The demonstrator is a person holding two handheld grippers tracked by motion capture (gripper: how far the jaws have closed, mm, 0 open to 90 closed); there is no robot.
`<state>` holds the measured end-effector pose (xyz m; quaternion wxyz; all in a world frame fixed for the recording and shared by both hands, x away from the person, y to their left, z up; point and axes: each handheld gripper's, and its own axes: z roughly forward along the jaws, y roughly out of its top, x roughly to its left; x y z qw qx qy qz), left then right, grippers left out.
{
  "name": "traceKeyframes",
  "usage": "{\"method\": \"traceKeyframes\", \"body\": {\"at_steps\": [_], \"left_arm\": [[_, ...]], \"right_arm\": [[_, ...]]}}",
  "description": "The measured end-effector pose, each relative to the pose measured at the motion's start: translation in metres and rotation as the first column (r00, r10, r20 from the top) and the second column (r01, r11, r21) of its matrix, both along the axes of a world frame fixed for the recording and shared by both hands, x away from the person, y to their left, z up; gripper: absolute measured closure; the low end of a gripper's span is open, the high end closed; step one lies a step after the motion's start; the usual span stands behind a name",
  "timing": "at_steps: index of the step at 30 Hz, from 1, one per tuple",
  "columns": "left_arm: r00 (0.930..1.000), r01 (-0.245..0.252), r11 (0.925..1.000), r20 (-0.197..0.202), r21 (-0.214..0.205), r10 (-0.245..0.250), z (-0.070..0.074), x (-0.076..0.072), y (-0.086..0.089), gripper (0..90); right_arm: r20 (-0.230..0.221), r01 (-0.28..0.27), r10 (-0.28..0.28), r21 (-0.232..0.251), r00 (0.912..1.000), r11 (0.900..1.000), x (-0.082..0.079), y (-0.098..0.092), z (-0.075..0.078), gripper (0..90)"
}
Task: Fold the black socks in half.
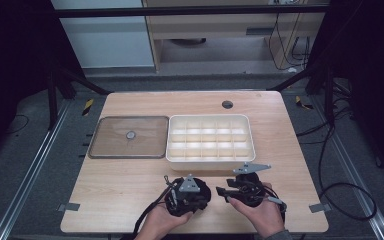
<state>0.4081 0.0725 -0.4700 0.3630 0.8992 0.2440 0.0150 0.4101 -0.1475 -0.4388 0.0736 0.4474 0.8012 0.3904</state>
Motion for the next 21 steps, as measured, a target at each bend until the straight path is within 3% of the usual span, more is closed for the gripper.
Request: {"method": "traceKeyframes", "body": {"at_steps": [6,10,12,15,21], "left_arm": [[0.9954,0.009,0.9999,-0.096,0.007,-0.008,-0.007,0.006,-0.005,82.5],[0.9955,-0.003,1.0000,-0.095,-0.007,0.002,-0.007,0.007,-0.004,81.3],[0.9967,-0.001,0.9999,-0.081,-0.013,0.000,-0.004,0.005,-0.002,77.4],[0.9996,-0.011,0.9999,-0.027,-0.005,0.011,0.003,-0.001,0.001,67.6],[0.9983,-0.043,0.9990,0.039,-0.011,0.044,0.013,-0.009,0.011,54.8]], "right_arm": [[-0.010,0.012,-0.012,0.001,0.9999,0.9999,0.001,-0.005,-0.004,48.7],[-0.012,0.009,-0.009,-0.001,0.9999,1.0000,0.001,-0.004,-0.006,48.7],[-0.014,0.012,-0.012,0.001,0.9998,0.9999,0.001,-0.003,-0.006,48.7],[-0.008,0.011,-0.011,0.004,0.9999,0.9999,0.002,-0.004,-0.004,48.5],[-0.004,0.011,-0.011,0.006,0.9999,0.9999,0.002,-0.002,-0.002,48.1]]}}
